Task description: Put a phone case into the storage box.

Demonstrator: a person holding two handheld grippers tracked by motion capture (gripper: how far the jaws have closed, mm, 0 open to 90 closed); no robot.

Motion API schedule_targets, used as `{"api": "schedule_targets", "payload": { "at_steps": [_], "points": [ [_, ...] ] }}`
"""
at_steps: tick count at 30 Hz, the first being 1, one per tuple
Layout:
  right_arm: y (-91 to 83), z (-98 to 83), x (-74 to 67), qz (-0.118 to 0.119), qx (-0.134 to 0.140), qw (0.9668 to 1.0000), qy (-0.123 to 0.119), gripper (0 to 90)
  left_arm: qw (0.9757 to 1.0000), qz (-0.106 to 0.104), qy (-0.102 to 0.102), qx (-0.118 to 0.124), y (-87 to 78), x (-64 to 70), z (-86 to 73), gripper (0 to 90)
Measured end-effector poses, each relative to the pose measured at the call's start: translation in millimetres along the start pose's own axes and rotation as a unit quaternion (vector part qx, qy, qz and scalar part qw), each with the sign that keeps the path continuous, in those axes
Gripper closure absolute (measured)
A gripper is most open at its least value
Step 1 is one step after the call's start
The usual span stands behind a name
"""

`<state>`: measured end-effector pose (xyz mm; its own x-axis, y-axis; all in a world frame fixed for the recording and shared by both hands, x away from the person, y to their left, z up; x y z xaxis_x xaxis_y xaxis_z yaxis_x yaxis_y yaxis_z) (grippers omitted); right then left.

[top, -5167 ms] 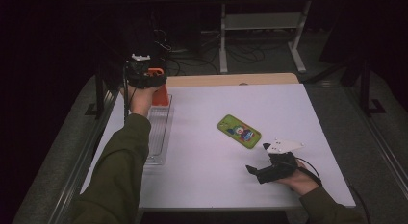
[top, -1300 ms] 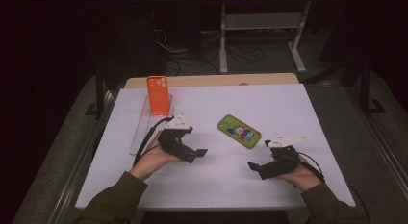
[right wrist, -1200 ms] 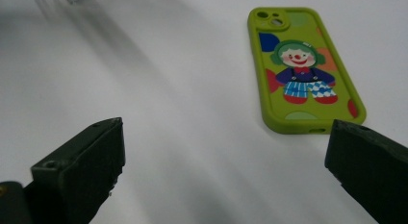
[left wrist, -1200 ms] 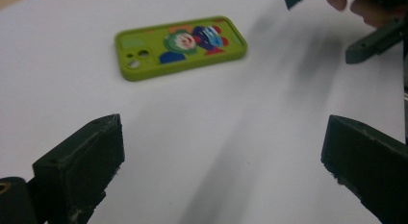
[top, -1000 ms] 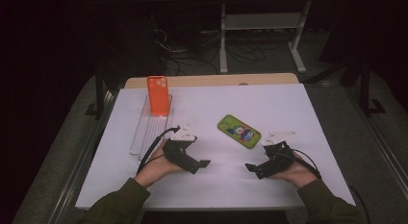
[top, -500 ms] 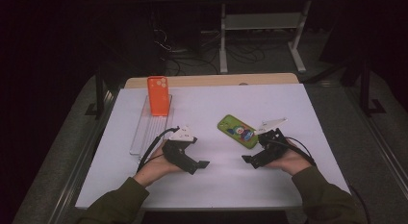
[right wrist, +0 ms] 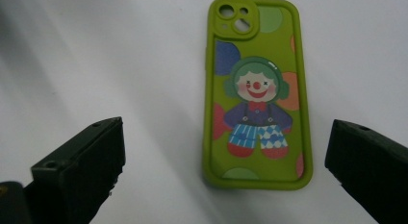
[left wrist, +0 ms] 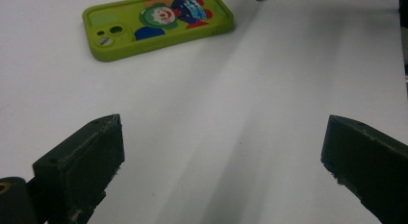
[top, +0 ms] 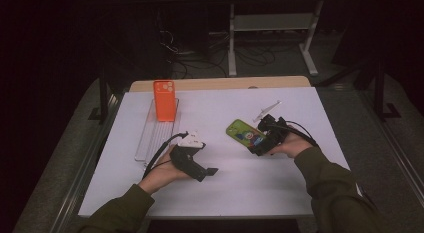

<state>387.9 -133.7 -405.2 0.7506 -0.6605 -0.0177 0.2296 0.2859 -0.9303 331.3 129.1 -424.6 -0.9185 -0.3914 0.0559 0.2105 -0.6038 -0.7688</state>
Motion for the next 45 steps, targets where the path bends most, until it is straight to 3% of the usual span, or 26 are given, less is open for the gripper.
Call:
{"api": "schedule_targets", "payload": {
  "at_steps": [10,18,27,36,45],
  "points": [
    [21.7,19.2,20.6,0.003,-0.065,0.9978,-0.004,0.0,1.0,-0.002,0.006,-0.007,2.1,2.6,0.8,0.9],
    [40.1,24.9,24.3,0.002,-0.099,0.9951,-0.008,0.4,1.0,-0.005,0.005,-0.005,3.3,5.9,2.1,0.9],
    [53.0,32.5,26.8,0.003,-0.143,0.9896,-0.015,4.2,1.0,-0.005,0.008,-0.002,3.4,7.1,3.0,0.9],
    [60.7,37.2,27.1,0.008,-0.174,0.9846,-0.016,10.9,1.0,-0.004,0.005,-0.002,1.7,7.4,3.2,0.9],
    [60.8,39.0,28.1,0.005,-0.183,0.983,-0.013,14.1,1.0,-0.004,0.006,-0.002,1.8,8.4,3.5,0.9]
  ]
}}
Point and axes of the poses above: each handheld gripper's, and its own axes: y roughly forward along the jaws, z roughly out of its top, x roughly to its right, the point moved 2 cm from there along y, roughly forward along the jaws, and after that the axes turned 10 degrees about -x, right-handed, at the moved point
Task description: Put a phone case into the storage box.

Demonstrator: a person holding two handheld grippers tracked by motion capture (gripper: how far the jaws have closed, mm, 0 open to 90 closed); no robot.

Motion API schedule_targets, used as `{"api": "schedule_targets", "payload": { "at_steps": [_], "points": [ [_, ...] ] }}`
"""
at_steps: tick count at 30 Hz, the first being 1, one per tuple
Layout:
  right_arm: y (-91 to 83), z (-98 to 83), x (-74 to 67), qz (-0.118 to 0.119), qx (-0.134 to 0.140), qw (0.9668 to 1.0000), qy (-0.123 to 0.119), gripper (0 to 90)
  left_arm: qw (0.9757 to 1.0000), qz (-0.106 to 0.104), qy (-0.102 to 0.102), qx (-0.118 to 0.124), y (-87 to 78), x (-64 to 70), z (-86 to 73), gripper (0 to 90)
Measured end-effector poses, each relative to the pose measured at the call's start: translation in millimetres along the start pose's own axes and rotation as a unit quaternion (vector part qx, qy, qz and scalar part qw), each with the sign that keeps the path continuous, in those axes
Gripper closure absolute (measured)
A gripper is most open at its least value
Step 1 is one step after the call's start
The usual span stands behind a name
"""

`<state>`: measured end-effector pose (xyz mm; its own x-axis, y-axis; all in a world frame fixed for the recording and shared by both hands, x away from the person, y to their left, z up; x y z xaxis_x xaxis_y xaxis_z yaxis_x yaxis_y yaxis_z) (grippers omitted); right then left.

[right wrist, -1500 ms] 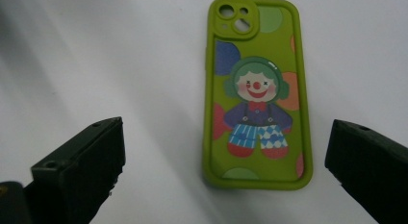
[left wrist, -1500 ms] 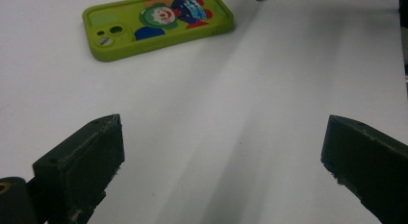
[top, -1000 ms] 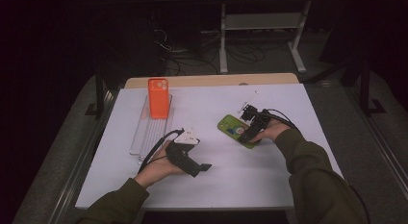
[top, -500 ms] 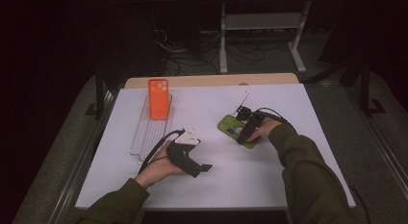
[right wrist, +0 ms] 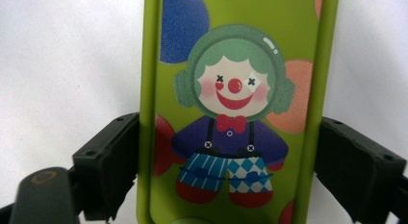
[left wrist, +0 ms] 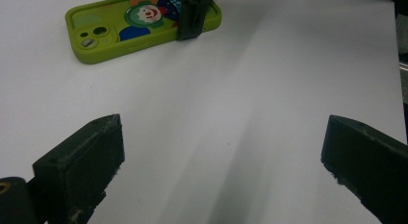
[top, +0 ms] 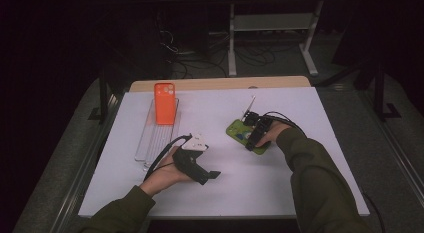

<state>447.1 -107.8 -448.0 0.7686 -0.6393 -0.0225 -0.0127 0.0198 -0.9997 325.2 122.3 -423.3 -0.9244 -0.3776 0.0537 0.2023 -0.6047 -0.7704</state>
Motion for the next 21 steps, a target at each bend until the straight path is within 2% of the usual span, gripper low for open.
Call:
{"api": "schedule_targets", "payload": {
  "at_steps": [6,16,17,19,20,21],
  "points": [
    [-0.6,0.6,-1.4,0.003,-0.006,0.9999,0.009,15.5,1.0,-0.001,0.003,-0.003,0.5,0.1,-0.2,0.9],
    [-4.1,-2.8,1.1,0.005,-0.001,1.0,0.008,16.2,1.0,-0.002,0.001,0.0,-0.1,-0.6,0.1,0.9],
    [-5.4,-4.0,2.2,0.005,0.002,1.0,0.006,16.2,1.0,-0.003,-0.006,0.0,-0.1,0.4,-0.3,0.9],
    [-8.5,-6.8,3.5,0.002,0.01,0.9999,-0.003,16.2,1.0,-0.003,-0.009,0.002,0.3,0.4,-0.3,0.9],
    [-10.5,-8.3,2.6,0.005,0.011,0.9999,0.001,16.2,1.0,-0.003,-0.007,0.001,-0.1,0.0,-0.4,0.9],
    [-12.7,-10.3,2.3,0.006,0.016,0.9998,-0.006,16.2,1.0,-0.003,-0.004,-0.003,-0.8,-0.7,-0.3,0.9]
  ]
}}
Point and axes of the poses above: each handheld gripper's, and its own axes: y roughly forward along the jaws, z roughly out of its top, x roughly to its right, the point moved 2 cm from there along y, roughly forward along the jaws, and after that the axes turned 10 degrees about -x, right-handed, at the moved point
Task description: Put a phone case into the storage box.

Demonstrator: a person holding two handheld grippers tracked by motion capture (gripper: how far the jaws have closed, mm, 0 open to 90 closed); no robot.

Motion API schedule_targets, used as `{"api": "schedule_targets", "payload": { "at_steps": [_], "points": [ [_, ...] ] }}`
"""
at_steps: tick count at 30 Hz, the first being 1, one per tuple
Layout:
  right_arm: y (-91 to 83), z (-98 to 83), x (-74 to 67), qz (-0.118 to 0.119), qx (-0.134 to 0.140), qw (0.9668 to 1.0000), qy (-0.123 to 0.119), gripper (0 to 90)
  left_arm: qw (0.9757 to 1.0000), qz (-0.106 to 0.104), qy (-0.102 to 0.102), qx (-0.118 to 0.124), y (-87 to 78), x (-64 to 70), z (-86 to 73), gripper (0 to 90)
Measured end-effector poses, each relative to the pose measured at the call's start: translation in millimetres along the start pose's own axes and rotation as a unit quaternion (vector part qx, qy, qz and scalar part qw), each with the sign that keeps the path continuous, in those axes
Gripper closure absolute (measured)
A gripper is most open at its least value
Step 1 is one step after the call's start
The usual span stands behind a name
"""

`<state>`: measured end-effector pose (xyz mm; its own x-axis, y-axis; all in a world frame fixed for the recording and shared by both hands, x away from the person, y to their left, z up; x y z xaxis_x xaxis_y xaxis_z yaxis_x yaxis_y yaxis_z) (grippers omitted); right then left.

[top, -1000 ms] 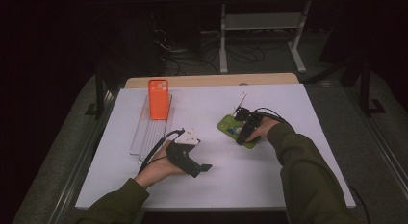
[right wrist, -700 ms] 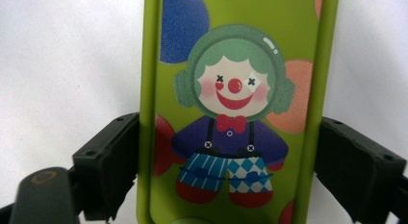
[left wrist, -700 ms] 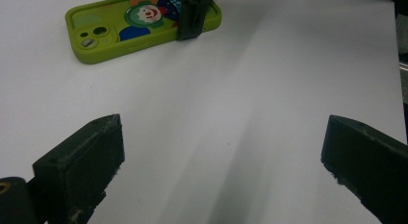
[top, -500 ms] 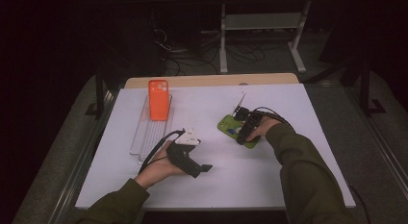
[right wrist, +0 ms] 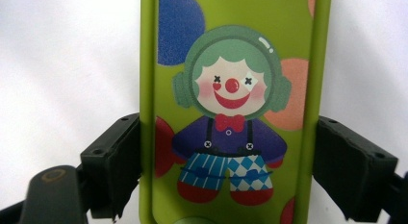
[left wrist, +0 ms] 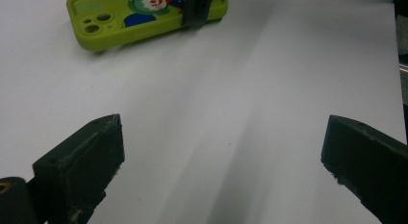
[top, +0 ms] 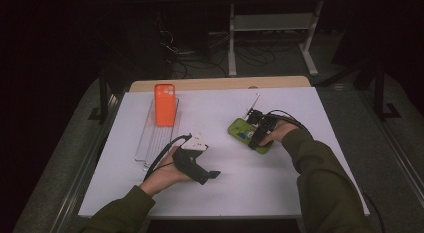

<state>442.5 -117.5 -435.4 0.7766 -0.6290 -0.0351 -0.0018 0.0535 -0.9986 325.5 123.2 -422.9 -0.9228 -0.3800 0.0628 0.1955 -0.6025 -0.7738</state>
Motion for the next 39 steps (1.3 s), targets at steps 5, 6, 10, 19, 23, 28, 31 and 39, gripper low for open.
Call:
{"api": "schedule_targets", "payload": {
  "at_steps": [5,6,10,19,23,28,31,39],
  "points": [
    [-9.4,-7.6,-6.4,-0.005,0.008,0.9997,-0.023,16.3,1.0,0.005,0.0,-0.006,-1.1,-1.3,0.7,0.9],
    [-10.9,-9.7,-8.9,-0.002,0.008,0.9994,-0.035,16.3,0.9999,0.008,0.0,-0.009,-1.5,-0.8,1.2,0.9],
    [-15.0,-15.9,-17.2,-0.007,0.01,0.9975,-0.069,16.2,0.9999,0.01,0.006,-0.011,-3.2,-0.6,4.2,0.9],
    [-24.3,-28.2,-39.9,-0.015,0.015,0.9882,-0.152,16.2,0.9993,0.017,0.03,-0.013,-15.7,-6.8,14.5,0.9],
    [-27.7,-33.2,-50.5,-0.016,0.018,0.9804,-0.196,16.2,0.9991,0.007,0.041,-0.006,-18.4,-6.2,19.3,0.9],
    [-31.9,-36.1,-59.5,-0.009,0.025,0.9707,-0.239,16.2,0.9982,-0.004,0.059,-0.008,-15.1,-5.2,22.6,0.9],
    [-33.4,-36.3,-64.6,-0.004,0.026,0.965,-0.261,16.1,0.9978,-0.011,0.066,-0.007,-12.4,-5.8,23.9,0.9],
    [-33.3,-33.3,-76.7,0.005,0.031,0.9538,-0.299,16.1,0.996,-0.028,0.084,-0.013,-0.9,-7.4,24.9,0.9]
  ]
}}
Point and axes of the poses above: each handheld gripper's, and its own axes: y roughly forward along the jaws, z roughly out of its top, x roughly to its right, the point moved 2 cm from there along y, roughly forward along the jaws, and after that the axes turned 10 degrees about -x, right-handed, at the moved point
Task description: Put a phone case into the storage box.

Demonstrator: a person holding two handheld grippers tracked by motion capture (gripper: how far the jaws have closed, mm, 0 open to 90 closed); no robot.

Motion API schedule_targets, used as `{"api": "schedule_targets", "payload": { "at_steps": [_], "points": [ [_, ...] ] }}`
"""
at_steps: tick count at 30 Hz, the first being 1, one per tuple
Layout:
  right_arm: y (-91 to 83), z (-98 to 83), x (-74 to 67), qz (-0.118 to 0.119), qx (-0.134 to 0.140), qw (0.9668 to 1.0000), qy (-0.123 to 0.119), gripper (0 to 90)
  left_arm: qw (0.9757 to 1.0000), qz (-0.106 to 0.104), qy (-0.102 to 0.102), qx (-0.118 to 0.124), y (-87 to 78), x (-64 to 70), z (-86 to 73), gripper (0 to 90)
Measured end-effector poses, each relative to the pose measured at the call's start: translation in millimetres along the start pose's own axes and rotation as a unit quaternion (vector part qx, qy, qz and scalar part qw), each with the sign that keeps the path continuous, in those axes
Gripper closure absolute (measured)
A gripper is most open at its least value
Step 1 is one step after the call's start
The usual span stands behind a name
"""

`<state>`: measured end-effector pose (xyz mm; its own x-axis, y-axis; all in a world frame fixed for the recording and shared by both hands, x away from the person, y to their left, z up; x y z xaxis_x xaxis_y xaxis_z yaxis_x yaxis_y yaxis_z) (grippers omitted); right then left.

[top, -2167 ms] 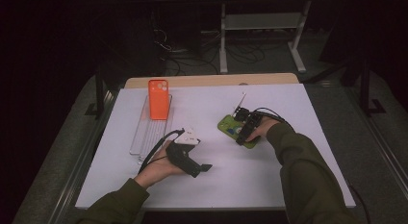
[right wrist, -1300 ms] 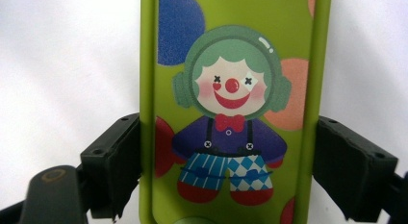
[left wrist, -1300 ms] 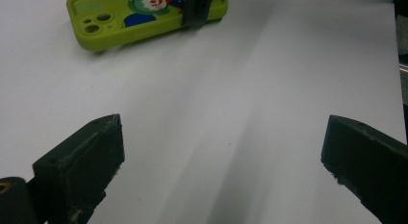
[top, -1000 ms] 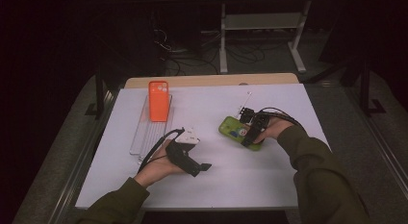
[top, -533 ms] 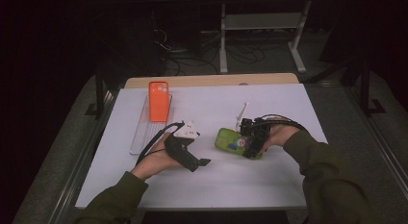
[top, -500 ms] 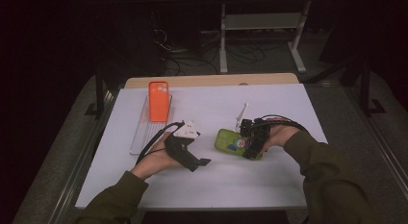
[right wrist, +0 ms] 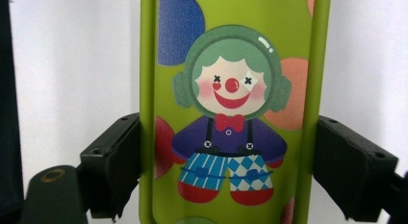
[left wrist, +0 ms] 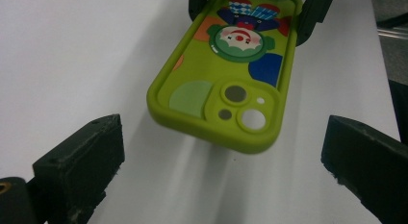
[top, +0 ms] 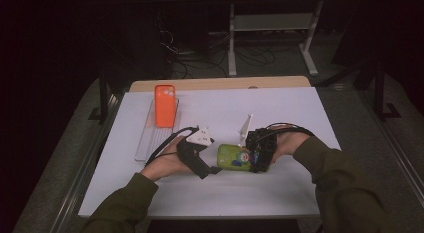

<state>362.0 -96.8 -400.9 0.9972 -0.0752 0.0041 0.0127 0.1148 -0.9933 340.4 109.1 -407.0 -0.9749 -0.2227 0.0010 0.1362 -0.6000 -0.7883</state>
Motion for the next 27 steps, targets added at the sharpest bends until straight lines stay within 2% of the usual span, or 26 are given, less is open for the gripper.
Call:
{"api": "schedule_targets", "payload": {
  "at_steps": [6,8,9,12,14,17,20,22,27],
  "points": [
    [0.4,6.1,-3.5,0.006,0.002,0.9998,-0.018,16.1,0.9994,-0.012,0.03,-0.011,10.5,2.1,1.0,0.9],
    [0.2,8.7,-5.6,0.008,0.003,0.9997,-0.023,16.1,0.9994,-0.018,0.026,-0.011,14.1,2.5,1.0,0.9],
    [0.2,9.8,-6.2,0.009,0.002,0.9996,-0.026,16.0,0.9992,-0.02,0.032,-0.011,15.4,1.7,1.2,0.9],
    [-1.0,13.4,-8.5,0.012,0.006,0.9994,-0.033,16.1,0.9993,-0.03,0.019,-0.011,18.3,2.7,1.0,0.9],
    [-1.2,15.7,-9.2,0.009,0.01,0.9992,-0.037,16.0,0.9991,-0.035,0.021,-0.012,19.2,2.3,0.8,0.9],
    [-1.6,18.8,-9.8,0.012,0.016,0.999,-0.04,16.0,0.9986,-0.049,0.013,-0.014,20.2,3.3,0.0,1.3],
    [-1.8,21.3,-10.3,0.015,0.017,0.9987,-0.045,15.9,0.9985,-0.051,0.019,-0.01,19.9,3.6,-0.1,7.2],
    [-1.8,22.7,-10.5,0.016,0.017,0.9986,-0.048,15.9,0.998,-0.06,0.016,-0.01,19.9,4.5,-0.2,8.5],
    [-0.5,24.8,-11.4,0.027,0.021,0.9981,-0.051,15.9,0.9974,-0.067,0.021,-0.014,20.4,3.8,-1.3,10.8]
  ]
}}
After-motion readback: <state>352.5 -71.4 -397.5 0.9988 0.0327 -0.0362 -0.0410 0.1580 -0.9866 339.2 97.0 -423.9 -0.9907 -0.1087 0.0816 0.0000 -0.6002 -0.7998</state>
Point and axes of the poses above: each handheld gripper's, and its own axes: y roughly forward along the jaws, z roughly out of its top, x roughly to its right, the point moved 2 cm from there along y, roughly forward along the jaws, and after that the axes turned 10 degrees about -x, right-handed, at the moved point
